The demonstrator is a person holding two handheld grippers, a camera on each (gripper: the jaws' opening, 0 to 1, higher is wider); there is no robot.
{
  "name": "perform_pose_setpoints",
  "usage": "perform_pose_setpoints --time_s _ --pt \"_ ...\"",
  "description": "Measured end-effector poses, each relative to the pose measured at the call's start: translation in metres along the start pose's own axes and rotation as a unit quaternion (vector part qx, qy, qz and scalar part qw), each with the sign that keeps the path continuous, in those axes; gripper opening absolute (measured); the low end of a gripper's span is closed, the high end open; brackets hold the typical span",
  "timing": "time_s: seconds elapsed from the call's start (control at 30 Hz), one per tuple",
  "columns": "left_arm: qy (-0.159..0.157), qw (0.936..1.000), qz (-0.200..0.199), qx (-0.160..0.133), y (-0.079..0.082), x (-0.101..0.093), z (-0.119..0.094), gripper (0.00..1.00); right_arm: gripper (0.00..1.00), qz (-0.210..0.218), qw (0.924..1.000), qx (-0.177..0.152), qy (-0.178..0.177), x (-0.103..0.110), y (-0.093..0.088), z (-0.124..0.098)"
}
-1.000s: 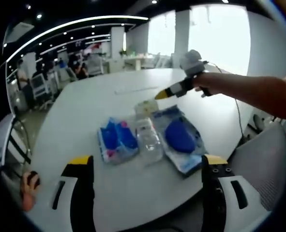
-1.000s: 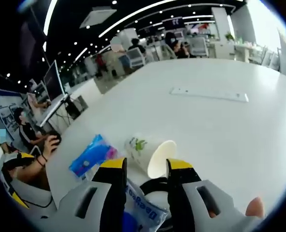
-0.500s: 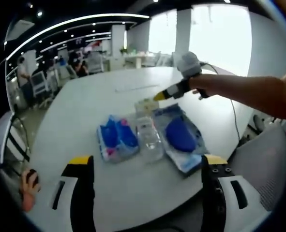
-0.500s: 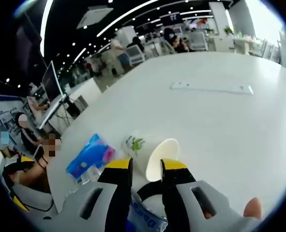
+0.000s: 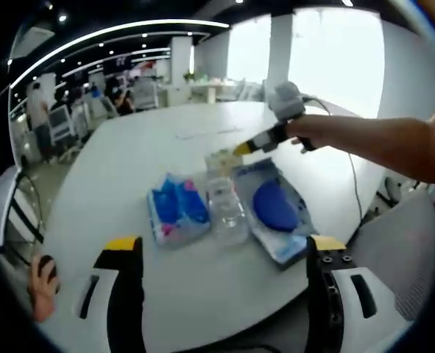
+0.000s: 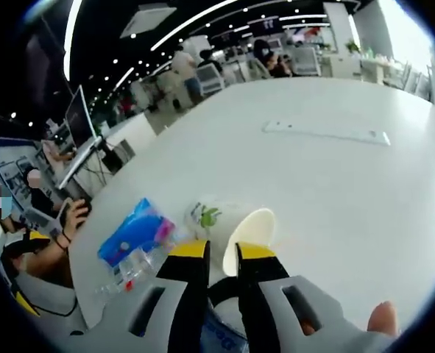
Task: Arrange the tabletop items into an orderly group along one side of the table until the central work area is clear of visible clutter.
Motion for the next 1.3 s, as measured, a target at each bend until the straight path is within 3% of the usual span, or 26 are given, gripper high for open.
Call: perform_pose_setpoints --time_s 0.5,0.83,1.3 --pt "-0.003 1.0 0.001 -0.001 0.0 -0.001 0.0 0.89 0.03 -0.056 0.9985 0.003 0.001 0.005 0.009 -0.006" --pt "-0.01 0.9999 0.006 0.0 -0.001 -0.003 0.0 0.88 0.02 -0.131 0.9899 0.052 -0.016 0.008 0.014 -0.012" --pt "-0.02 0.9997 0.01 -0.005 0.001 -0.007 0.0 0.87 0.02 -0.192 0.9761 0.101 -0.003 0.023 0.025 -0.011"
Point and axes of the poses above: the point that each gripper's makers call its tool centre point, and the gripper's own axes: z roughly forward along the fingers, x roughly to its left, y roughly out of its top, the point moved 4 cm from there along -z, roughly backward along the fingers, and after that the axes turned 6 degrees about y, right-handed, at the moved point
